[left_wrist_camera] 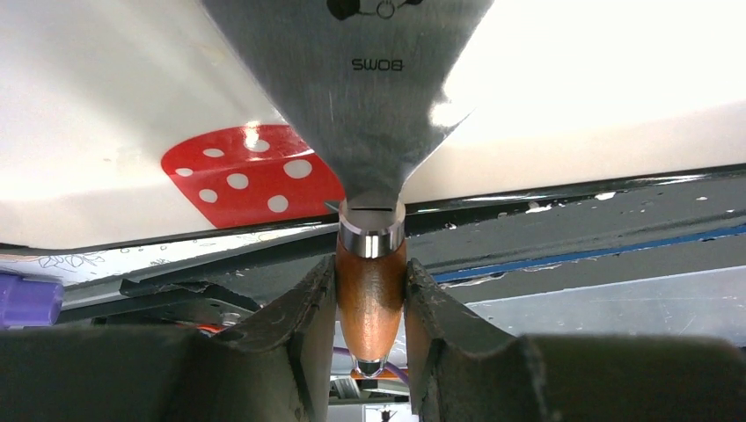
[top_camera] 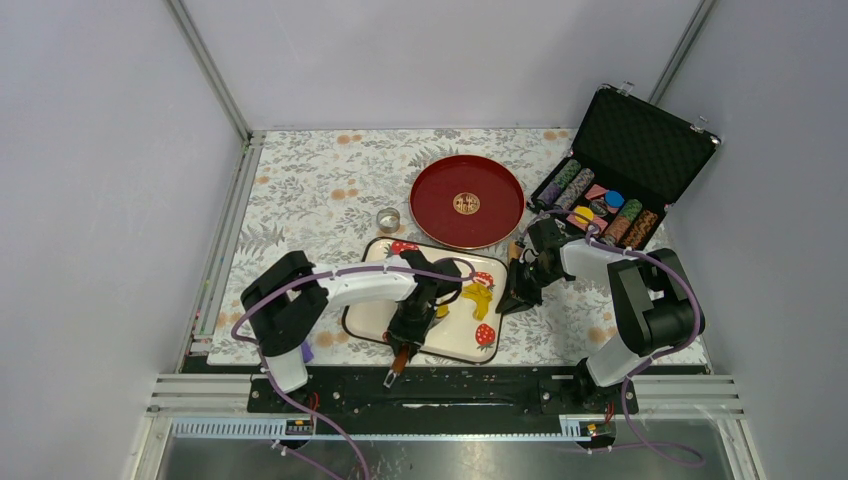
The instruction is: Roll out the dumpling wrappers from the dough
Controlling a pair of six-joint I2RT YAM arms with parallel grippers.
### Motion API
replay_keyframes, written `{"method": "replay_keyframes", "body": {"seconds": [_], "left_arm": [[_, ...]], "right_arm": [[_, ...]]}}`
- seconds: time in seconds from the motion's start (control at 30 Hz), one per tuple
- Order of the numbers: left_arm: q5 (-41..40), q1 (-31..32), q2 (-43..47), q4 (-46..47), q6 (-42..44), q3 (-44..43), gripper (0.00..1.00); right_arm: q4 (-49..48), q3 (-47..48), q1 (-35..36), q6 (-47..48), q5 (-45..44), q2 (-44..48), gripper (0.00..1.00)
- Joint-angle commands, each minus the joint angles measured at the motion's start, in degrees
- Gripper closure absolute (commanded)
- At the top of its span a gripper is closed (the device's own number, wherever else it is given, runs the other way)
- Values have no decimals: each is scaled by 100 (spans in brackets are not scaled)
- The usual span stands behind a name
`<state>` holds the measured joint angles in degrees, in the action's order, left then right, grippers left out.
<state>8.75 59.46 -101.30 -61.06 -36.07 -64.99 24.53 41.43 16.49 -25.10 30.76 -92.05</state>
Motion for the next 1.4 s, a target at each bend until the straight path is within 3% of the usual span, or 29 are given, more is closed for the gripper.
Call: {"method": "replay_keyframes", "body": {"seconds": [0.0,0.23,0.33,0.43,0.7,1.0,1.37], "left_arm": [[-275,-88,64,312,-59,-94,100],[-468,-93,-190,413,38,-291,100],[-616,-93,-46,542,-19,-151,100],[-843,-85,299,681,-82,61,100],[-1641,-56,1187,1103,-269,597,100],[-2047,-31,1514,1101,-267,540,100],[-2242,-180,880,855,130,-674,100]], "right_arm": [[208,-137,21,227,-463,-97,100],[204,-130,18,234,-413,-21,100],[233,-126,19,216,-411,118,91],[306,-89,21,199,-426,291,73],[520,-10,21,177,-525,712,57],[852,214,21,186,-736,1066,54],[1067,1217,22,152,-359,989,56]]}}
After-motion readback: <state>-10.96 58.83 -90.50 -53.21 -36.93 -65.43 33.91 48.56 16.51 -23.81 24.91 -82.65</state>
